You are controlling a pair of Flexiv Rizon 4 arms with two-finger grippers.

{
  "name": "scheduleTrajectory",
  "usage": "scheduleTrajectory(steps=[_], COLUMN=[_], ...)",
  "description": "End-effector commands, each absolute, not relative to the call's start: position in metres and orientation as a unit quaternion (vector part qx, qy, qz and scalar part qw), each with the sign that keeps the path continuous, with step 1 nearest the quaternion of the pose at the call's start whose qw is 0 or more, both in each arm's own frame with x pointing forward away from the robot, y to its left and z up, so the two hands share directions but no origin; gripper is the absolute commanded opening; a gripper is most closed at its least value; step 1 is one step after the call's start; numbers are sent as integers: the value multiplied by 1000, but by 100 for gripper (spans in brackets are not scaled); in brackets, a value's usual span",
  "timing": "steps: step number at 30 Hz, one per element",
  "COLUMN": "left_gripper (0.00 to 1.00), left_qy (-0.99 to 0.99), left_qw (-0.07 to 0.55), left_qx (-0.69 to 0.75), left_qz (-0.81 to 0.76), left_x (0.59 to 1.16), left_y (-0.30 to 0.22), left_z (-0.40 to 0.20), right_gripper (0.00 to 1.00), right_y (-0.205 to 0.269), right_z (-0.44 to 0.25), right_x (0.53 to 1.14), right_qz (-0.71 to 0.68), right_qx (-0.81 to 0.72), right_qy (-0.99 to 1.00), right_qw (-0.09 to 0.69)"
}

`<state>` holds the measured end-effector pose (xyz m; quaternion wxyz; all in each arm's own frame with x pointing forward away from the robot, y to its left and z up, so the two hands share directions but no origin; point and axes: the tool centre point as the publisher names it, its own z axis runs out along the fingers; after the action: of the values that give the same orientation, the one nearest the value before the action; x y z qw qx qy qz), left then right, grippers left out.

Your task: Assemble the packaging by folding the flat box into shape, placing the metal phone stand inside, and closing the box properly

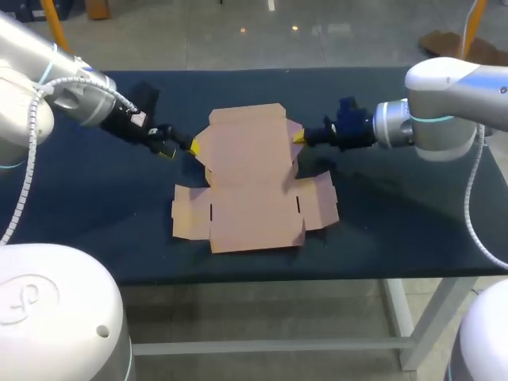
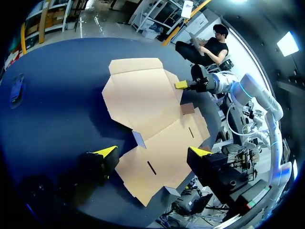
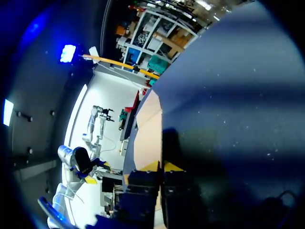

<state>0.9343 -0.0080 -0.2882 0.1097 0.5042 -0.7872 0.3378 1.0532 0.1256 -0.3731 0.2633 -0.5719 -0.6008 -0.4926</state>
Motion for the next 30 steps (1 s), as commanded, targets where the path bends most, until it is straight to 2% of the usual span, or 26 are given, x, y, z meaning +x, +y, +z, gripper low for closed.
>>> scheduleTrajectory(steps=[1,11,30], left_gripper=[100,100,100], left_qy=[-789,-806,-792], left_qw=[110,65,2], left_qx=[497,432,371], left_qz=[345,400,484], left_x=[944,963,995], left_y=[-19,-25,-20], left_z=[-309,-306,-292], right_gripper=[0,0,0], right_y=[124,113,113], right_z=[-374,-338,-299], right_x=[1054,1039,1034], right_qz=[-494,-597,-661], right_qx=[-569,-485,-408], right_qy=[-601,-601,-606], right_qw=[266,216,173])
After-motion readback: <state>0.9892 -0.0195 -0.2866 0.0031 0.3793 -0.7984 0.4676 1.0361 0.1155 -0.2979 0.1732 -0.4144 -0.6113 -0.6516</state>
